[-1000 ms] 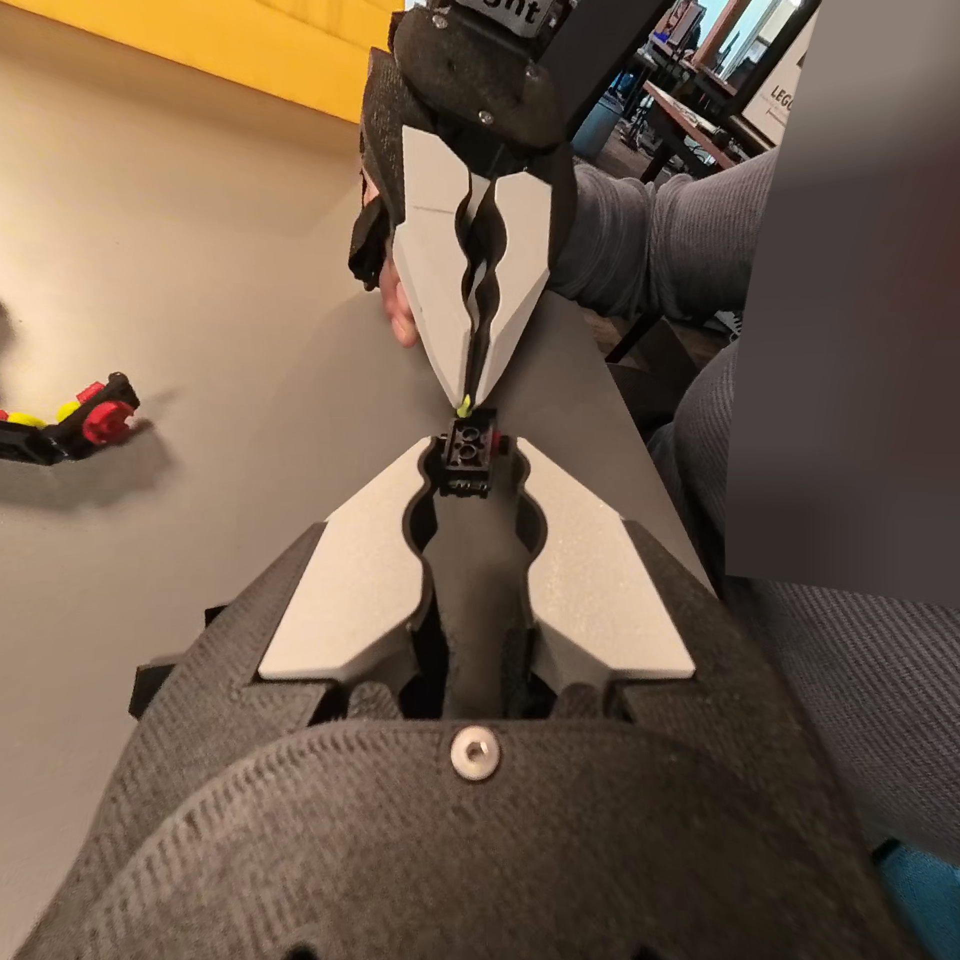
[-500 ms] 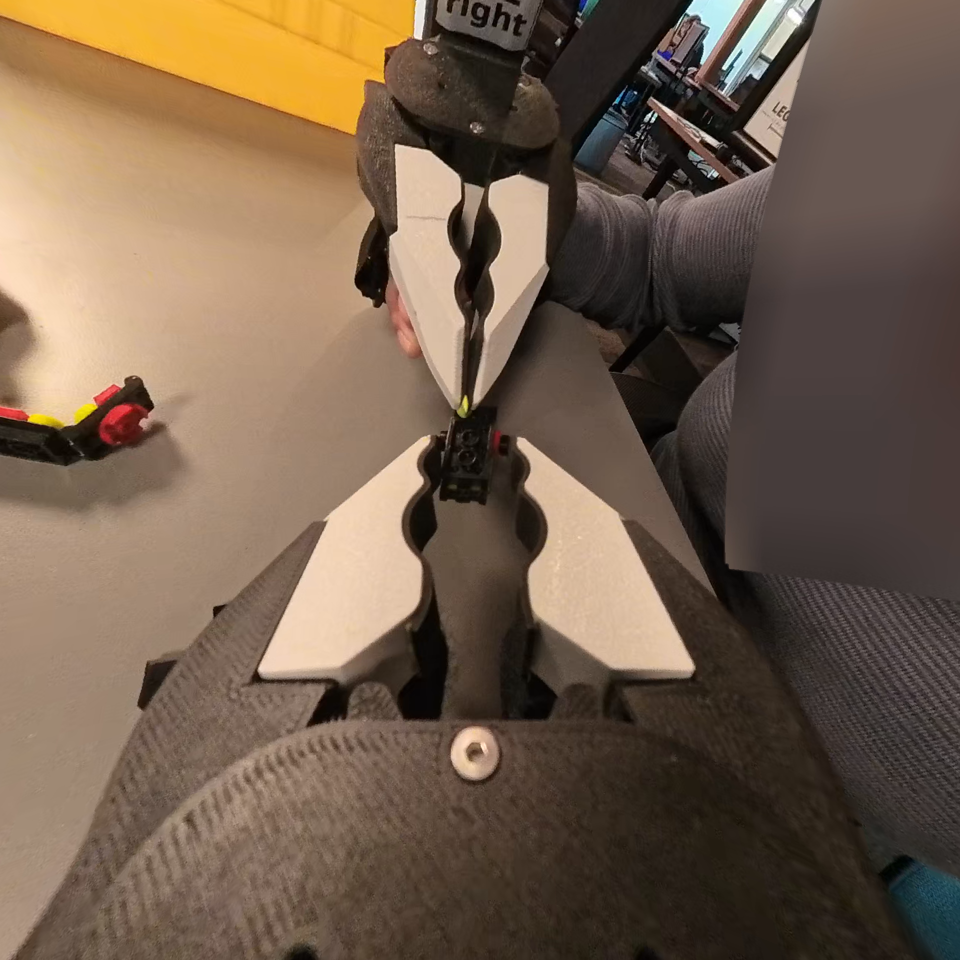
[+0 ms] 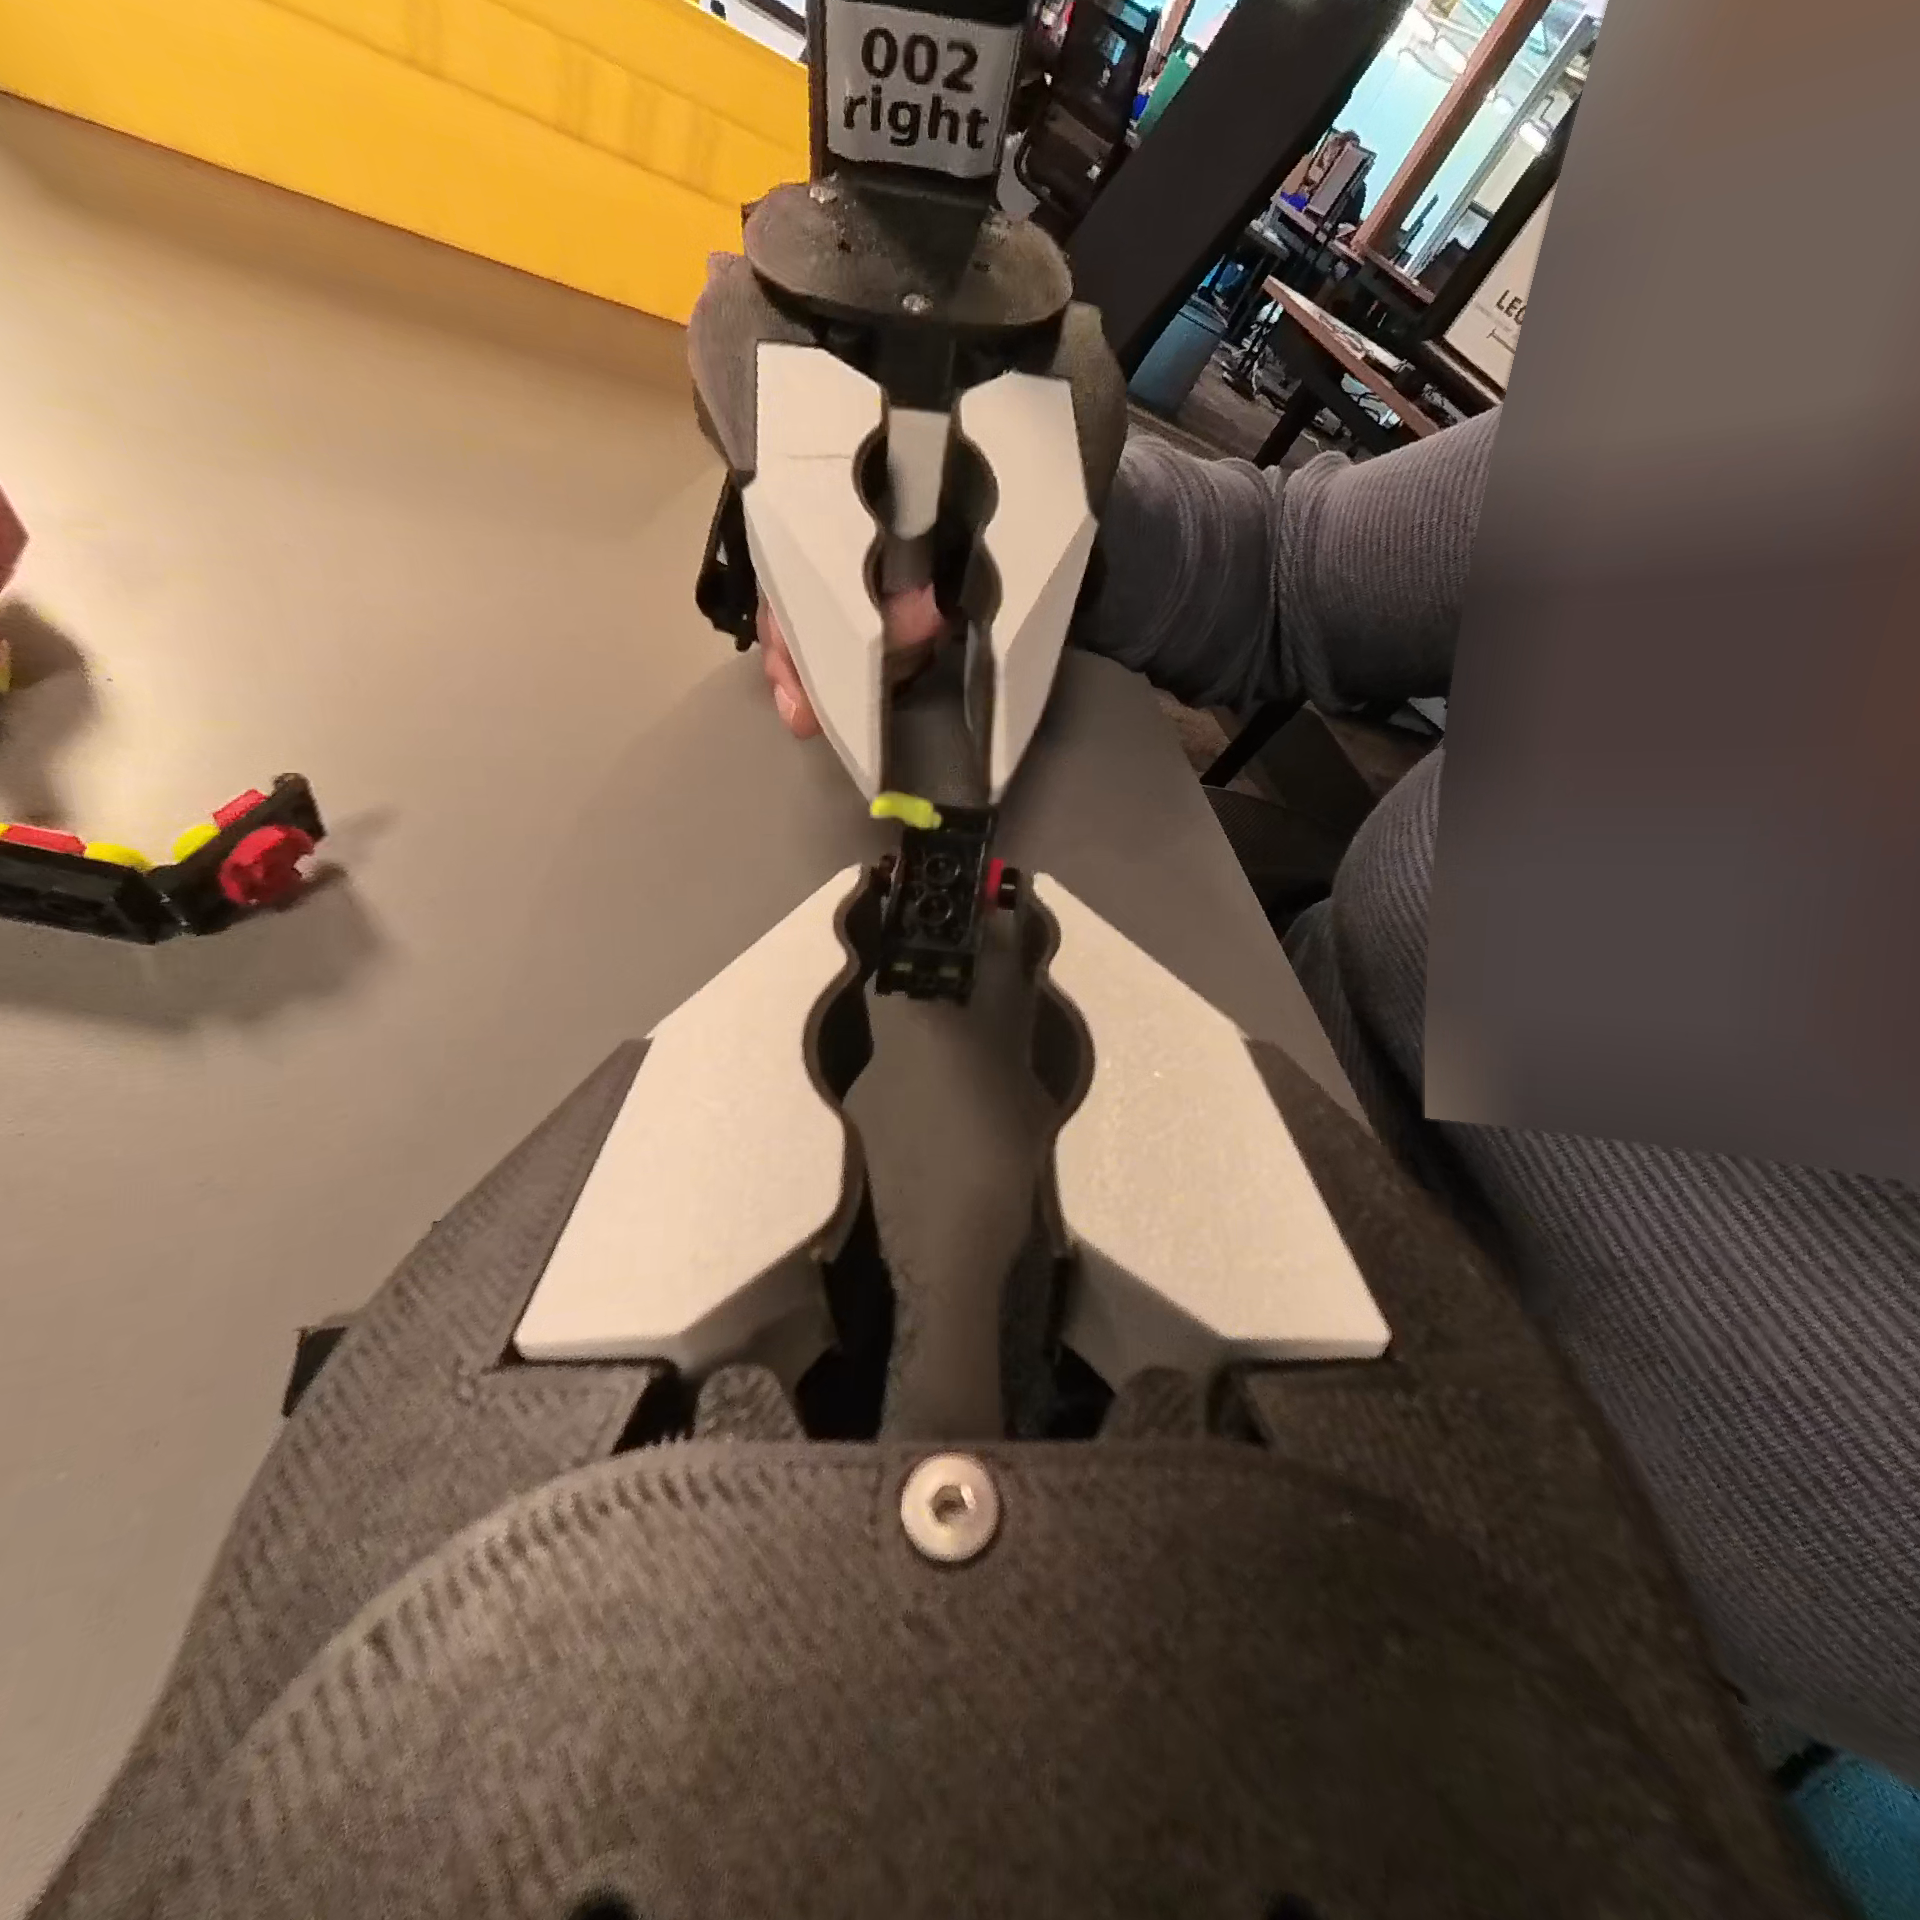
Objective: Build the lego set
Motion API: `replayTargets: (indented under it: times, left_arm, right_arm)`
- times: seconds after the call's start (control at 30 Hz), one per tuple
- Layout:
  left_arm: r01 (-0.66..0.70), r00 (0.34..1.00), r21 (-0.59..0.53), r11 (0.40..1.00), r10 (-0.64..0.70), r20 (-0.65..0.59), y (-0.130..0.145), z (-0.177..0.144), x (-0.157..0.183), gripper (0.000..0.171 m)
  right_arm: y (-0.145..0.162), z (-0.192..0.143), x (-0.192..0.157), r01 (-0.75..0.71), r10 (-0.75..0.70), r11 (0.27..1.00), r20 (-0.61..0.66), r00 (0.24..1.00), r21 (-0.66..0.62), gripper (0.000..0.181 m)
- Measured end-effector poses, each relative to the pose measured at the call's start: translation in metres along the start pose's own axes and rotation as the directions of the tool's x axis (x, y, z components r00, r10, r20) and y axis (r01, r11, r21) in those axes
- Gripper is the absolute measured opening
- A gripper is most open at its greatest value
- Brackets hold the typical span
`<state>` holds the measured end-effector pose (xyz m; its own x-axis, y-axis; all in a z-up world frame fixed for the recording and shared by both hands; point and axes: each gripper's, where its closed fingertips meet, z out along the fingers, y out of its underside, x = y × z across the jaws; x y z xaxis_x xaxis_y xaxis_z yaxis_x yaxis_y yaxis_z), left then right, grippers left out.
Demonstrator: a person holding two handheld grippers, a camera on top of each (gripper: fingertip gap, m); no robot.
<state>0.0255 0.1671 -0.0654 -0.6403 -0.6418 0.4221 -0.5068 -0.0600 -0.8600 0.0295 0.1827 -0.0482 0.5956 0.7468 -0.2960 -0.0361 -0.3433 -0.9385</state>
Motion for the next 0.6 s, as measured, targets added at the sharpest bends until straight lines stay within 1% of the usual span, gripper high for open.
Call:
replayTargets:
  times: [0.1,0.23,0.33,0.43,0.5,0.57,0.6]
  left_arm:
    - [0.017,1.000,0.031,0.999,-0.016,-0.016,-0.004,-0.003,0.000,0.024]
    - [0.049,0.997,0.092,0.995,-0.044,-0.060,-0.012,-0.008,0.002,0.025]
    - [0.099,0.991,0.189,0.977,-0.079,-0.108,-0.024,-0.017,0.002,0.024]
    - [0.202,0.964,0.288,0.936,-0.139,-0.227,-0.038,-0.030,0.006,0.024]
    - [0.285,0.930,0.308,0.908,-0.184,-0.319,-0.043,-0.036,0.009,0.024]
    - [0.355,0.895,0.314,0.880,-0.223,-0.386,-0.047,-0.040,0.010,0.024]
    - [0.375,0.884,0.307,0.875,-0.238,-0.402,-0.047,-0.040,0.010,0.024]
  right_arm:
    - [-0.008,-0.004,0.000,0.015,-0.015,0.999,0.001,1.000,0.047,0.017]
    - [-0.015,-0.008,-0.002,0.083,-0.081,0.992,-0.019,0.997,0.092,0.018]
    - [-0.020,-0.012,0.007,0.187,-0.173,0.975,-0.115,0.978,0.119,0.020]
    - [-0.031,-0.018,0.017,0.306,-0.262,0.938,-0.244,0.934,0.163,0.020]
    - [-0.038,-0.023,0.022,0.381,-0.305,0.905,-0.336,0.891,0.189,0.023]
    - [-0.043,-0.023,0.022,0.487,-0.387,0.859,-0.421,0.820,0.160,0.031]
    - [-0.042,-0.019,0.019,0.540,-0.442,0.832,-0.437,0.783,0.127,0.033]
